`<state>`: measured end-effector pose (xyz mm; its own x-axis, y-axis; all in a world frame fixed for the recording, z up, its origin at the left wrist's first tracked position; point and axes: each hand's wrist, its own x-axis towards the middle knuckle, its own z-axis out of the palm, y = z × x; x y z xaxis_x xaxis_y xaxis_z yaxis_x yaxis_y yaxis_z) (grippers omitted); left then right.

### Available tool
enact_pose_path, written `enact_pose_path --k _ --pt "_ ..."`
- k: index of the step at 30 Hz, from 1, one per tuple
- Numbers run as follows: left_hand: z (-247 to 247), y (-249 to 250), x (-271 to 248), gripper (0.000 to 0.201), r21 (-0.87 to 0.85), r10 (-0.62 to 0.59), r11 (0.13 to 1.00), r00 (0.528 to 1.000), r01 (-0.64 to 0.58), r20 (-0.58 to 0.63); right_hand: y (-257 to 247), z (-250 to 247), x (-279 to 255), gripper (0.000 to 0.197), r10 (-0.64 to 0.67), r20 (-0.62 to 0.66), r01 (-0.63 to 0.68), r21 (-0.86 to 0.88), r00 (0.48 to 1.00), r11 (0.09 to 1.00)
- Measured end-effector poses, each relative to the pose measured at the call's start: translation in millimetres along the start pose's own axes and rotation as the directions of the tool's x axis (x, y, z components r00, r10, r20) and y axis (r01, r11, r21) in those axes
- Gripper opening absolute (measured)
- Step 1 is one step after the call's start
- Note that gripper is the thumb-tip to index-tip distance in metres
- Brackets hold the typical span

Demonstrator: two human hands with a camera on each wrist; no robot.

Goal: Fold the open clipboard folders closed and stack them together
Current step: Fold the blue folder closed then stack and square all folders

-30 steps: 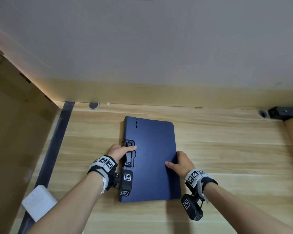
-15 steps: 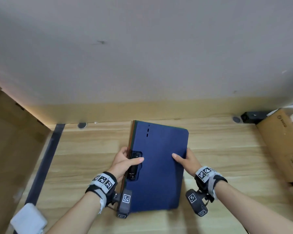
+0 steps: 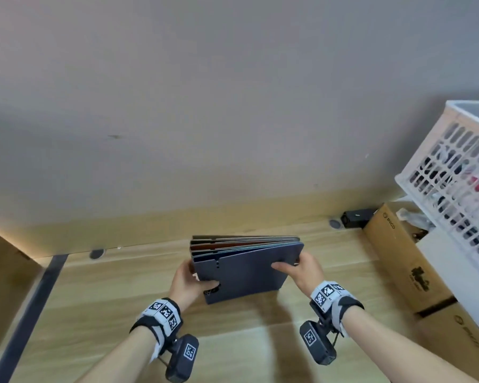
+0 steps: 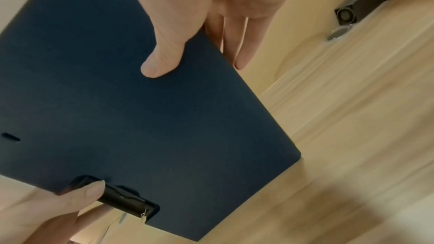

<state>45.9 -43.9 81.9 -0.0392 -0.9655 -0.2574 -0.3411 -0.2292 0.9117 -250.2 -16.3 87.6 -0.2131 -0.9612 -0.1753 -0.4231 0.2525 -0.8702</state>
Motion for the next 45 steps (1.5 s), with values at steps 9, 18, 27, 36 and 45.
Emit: enact_pose_path --k 9,18,27,36,45 --pt "-13 29 -8 0.07 0.002 0.118 0.993 0.981 -0.12 0.156 -4 -6 0 0.02 -0.056 0.062 0.062 -0.108 0.996 0.992" --pt "1 74 -21 0.058 -0.355 0.094 0.929 0.994 -0.109 -0.06 -13 -6 -4 0.022 -0.057 0.113 0.07 -0.121 0.992 0.99" --pt "13 75 -14 0.025 -0.433 -0.007 0.899 0.984 -0.072 -0.178 -63 -13 -8 0.035 -0.091 -0.048 0.101 0.296 0.995 0.95" --pt "14 71 -9 0.064 -0.495 -0.043 0.866 0.979 -0.063 -0.201 -65 4 -3 0.029 -0.033 -0.239 0.121 0.363 0.97 0.924" --pt "14 75 -19 0.046 -0.467 -0.003 0.879 0.978 -0.098 -0.211 -70 18 2 0.033 -0.113 -0.387 0.247 0.315 0.915 0.917"
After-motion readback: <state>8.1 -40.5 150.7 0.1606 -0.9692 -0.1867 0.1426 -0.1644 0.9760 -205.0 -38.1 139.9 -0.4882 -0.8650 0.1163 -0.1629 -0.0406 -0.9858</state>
